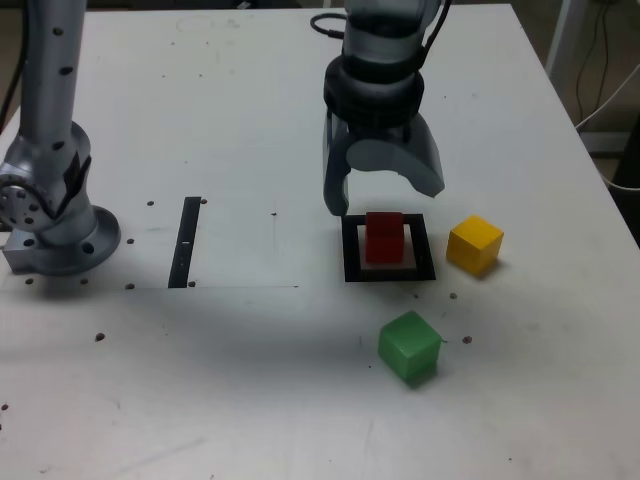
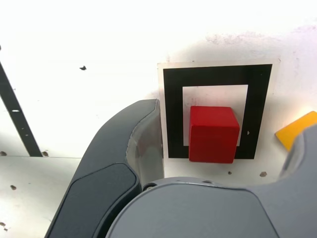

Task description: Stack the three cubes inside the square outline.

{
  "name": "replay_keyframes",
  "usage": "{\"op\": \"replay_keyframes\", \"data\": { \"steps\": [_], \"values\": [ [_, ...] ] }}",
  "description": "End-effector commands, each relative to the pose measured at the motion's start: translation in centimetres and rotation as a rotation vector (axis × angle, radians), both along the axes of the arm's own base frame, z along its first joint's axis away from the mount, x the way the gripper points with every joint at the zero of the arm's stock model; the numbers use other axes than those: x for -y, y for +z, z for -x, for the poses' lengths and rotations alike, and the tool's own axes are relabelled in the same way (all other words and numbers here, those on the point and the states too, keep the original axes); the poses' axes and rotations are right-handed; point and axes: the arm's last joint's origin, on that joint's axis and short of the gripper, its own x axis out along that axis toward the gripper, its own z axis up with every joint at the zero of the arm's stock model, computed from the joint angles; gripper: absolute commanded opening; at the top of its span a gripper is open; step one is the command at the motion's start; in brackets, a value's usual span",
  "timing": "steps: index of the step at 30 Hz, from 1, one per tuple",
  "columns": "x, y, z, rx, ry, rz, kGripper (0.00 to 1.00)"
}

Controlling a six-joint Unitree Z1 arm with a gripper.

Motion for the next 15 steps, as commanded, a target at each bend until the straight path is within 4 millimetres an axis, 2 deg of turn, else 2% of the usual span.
{"op": "replay_keyframes", "data": {
  "steps": [1,7,15],
  "values": [
    [0.0,0.9,0.4,0.015,-0.001,-0.001,1.00],
    [-0.1,2.2,1.1,0.026,-0.001,-0.004,1.00],
    [-0.2,2.5,1.3,0.023,-0.002,-0.006,1.00]
  ]
}}
